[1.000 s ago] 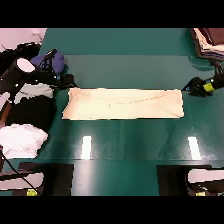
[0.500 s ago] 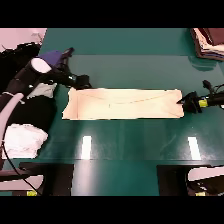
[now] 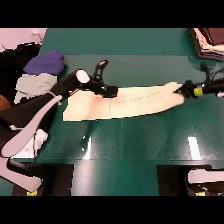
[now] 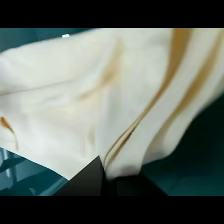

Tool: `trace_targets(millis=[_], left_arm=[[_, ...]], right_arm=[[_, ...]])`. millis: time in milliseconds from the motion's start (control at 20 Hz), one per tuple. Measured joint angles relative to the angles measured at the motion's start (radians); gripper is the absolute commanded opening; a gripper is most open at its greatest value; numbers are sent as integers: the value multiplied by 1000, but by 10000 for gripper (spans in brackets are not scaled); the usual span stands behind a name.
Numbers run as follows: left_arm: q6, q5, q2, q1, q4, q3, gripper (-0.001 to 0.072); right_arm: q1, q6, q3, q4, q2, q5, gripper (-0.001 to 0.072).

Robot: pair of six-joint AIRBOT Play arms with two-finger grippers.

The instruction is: Fold the shirts.

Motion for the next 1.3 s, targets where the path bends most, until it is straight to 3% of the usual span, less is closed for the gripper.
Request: trace_targets(millis=[300, 750, 1000, 1200, 1250, 1300], left_arm=[[-29, -13, -141, -53, 2, 148, 26], [-48, -92, -171, -52, 72, 186, 26], [-51, -174, -63, 76, 134, 209, 26], [-50, -228, 126, 264, 232, 214, 27], [-48, -245, 174, 311, 260, 214, 27], [-47, -262, 223, 360, 290, 214, 27]], right_arm=[[188, 86, 231, 20, 111, 37, 15], [384, 127, 420, 24, 132, 30, 15], [523, 128, 435, 26, 112, -27, 16], [732, 92, 438, 76, 27, -179, 24], [792, 68, 440, 105, -7, -232, 167], [856, 43, 451, 129, -51, -287, 382]])
